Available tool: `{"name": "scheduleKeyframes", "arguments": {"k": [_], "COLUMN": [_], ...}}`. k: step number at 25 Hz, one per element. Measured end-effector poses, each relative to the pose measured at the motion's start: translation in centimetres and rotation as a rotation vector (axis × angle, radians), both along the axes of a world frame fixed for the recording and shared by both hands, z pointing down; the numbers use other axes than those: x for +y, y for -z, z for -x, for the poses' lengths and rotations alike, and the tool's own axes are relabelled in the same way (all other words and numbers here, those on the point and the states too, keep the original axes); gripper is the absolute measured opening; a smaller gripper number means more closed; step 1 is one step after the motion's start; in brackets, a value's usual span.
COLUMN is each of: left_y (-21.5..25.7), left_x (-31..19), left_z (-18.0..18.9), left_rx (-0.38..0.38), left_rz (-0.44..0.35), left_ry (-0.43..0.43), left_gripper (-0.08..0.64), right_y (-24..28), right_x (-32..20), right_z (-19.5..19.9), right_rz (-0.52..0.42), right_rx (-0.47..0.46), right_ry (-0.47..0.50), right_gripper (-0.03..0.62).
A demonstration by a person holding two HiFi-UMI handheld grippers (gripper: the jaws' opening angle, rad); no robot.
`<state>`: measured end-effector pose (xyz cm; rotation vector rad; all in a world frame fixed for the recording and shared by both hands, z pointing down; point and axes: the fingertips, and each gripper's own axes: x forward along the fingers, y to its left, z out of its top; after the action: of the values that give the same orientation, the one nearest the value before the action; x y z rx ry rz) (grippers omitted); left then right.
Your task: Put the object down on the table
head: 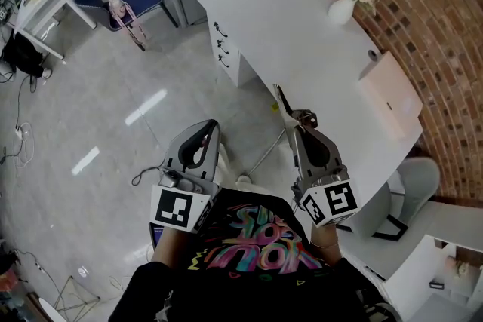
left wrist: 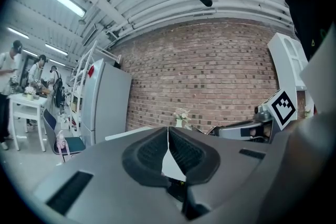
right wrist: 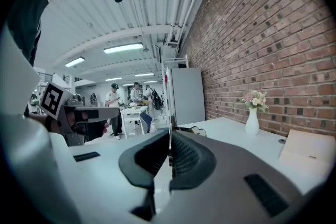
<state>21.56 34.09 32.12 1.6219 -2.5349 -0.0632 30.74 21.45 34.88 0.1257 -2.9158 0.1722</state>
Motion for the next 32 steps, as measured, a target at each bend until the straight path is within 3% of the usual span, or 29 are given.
{"name": "scheduleKeyframes", "arguments": {"k": [3,6,10,14,17,24,32], "left_y": [0.1,1.1,1.0,2.0,1.6,0.1,-1.5], "left_x": [-1.1,-2.6,-3.7,-5.3,-6.4,-7.9,-8.7], "left_z": [3.6,7.8,14.0,19.4,22.6,27.1,30.3], "left_rx": [-0.010,-0.040,-0.024,-0.033,-0.037,-0.026,0.035], "left_rz": [0.007,-0.039,0.009,-0.042,-0.031,-0.013,0.003], "left_ry": [-0.016,-0.054,-0.084,-0.126,-0.171,-0.260,-0.250], "left_gripper": [0.028,0.028,0.028,0.028,0.028,0.028,0.028], "right_y": [0.3,0.4,1.1,1.9,1.4,-0.2,-1.0], "right_x": [-1.2,-2.4,-3.7,-4.6,-5.0,-5.9,-7.8], "right_z": [3.4,7.1,12.7,17.4,19.9,23.0,25.2], "right_rz": [-0.012,-0.023,-0.035,-0.045,-0.032,-0.002,-0.002], "right_rx": [-0.009,-0.004,-0.004,-0.018,-0.014,0.000,0.052], "right_ry": [-0.009,-0.032,-0.074,-0.111,-0.154,-0.269,-0.301], "right_gripper": [0.020,0.020,0.020,0.020,0.020,0.020,0.020]}}
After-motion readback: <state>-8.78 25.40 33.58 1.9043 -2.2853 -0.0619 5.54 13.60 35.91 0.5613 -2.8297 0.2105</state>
